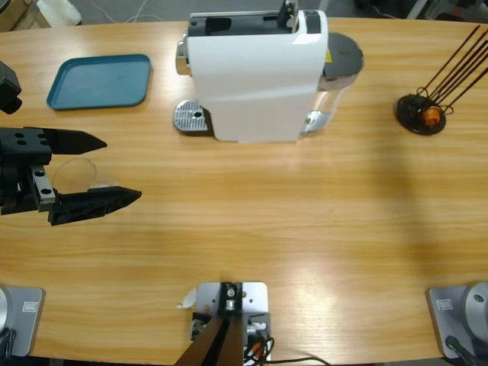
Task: Pour coffee
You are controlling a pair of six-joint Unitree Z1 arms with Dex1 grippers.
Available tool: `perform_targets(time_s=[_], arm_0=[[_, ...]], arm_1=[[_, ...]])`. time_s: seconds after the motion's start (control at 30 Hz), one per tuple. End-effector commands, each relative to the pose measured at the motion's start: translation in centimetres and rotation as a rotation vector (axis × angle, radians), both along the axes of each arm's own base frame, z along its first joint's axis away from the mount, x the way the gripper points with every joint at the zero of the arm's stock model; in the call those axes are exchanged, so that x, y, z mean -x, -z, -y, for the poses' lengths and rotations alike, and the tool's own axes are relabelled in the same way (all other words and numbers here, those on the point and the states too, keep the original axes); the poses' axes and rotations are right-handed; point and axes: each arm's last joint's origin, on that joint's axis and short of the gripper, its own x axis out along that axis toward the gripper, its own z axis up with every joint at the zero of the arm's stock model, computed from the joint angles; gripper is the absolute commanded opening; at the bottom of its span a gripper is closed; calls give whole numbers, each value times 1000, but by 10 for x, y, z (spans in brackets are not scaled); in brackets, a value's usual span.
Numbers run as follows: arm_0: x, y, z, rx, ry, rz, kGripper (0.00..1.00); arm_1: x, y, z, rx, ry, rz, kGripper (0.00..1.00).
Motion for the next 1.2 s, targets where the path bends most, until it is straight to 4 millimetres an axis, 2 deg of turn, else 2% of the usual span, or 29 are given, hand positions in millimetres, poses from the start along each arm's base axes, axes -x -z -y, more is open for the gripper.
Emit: perform_targets(time_s=[0.03,0.13,0.23,0.37,0.5,0.6,0.77,0.9,1.03,1.2], arm_0=[[1,12,-1,-18,-4,-19,977],[0,12,2,-8,-3,-14,978],[0,7,1,8,-5,2,977],[4,2,-6,22,-8,20,977],[10,-8,-17,41,-7,39,977],[16,-13,-26,29,12,55,977],[21,-13,-34,-4,36,63,978],[25,-14,-42,-20,46,73,982],[29,-13,-49,-25,41,71,982],[29,-11,-53,-27,25,68,982]], arm_1=[[45,-36,-10,16,-105,114,0],[65,-45,-16,-30,-218,160,0],[85,-53,-27,-159,-473,231,0],[87,-53,-53,-235,-842,191,0],[65,-53,-102,-191,-1181,86,0],[46,-62,-137,-117,-1348,52,0],[12,-78,-196,72,-1546,85,0],[-16,-71,-240,229,-1629,93,0],[-46,-52,-268,290,-1646,76,0],[-76,-26,-282,322,-1605,19,0]])
